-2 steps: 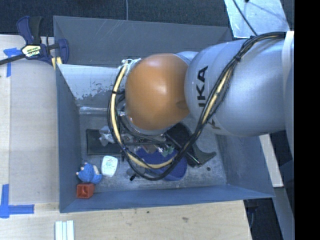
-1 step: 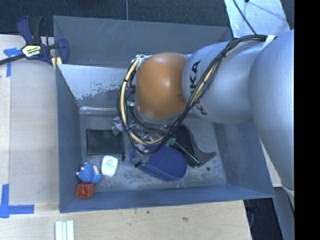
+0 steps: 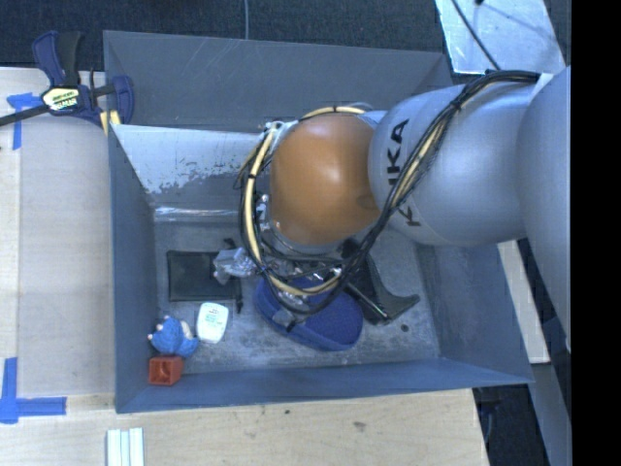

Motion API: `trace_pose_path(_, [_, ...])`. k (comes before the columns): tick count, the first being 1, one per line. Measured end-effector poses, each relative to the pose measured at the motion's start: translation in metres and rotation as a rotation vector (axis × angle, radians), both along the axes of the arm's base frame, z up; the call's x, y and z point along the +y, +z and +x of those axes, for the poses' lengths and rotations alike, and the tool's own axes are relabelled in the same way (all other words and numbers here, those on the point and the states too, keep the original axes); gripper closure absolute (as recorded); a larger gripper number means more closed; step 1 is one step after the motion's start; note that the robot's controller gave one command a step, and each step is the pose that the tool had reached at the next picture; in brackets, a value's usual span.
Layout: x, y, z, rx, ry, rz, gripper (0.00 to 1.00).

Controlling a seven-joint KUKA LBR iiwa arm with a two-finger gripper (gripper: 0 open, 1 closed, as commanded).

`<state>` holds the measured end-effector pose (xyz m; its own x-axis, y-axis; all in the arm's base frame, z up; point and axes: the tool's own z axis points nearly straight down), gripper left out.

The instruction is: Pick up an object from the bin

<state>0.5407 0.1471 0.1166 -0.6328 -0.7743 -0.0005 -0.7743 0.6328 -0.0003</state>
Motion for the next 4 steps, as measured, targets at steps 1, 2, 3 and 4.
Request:
trace_pose_path(1, [-0.0257,-0.0342,0.0584,-0.001,-0.088,0.001,0.0])
trace_pose_path(2, [-0.0235,-0.0315,0.0586,-0.006,-0.085,0.004,1.0])
trace_pose_path(3, [-0.0233,-0.032,0.0581,-0.004,-0.085,0.004,0.0])
trace_pose_path(4, [-0.0235,-0.0316,0.0585,-0.006,-0.085,0.004,1.0])
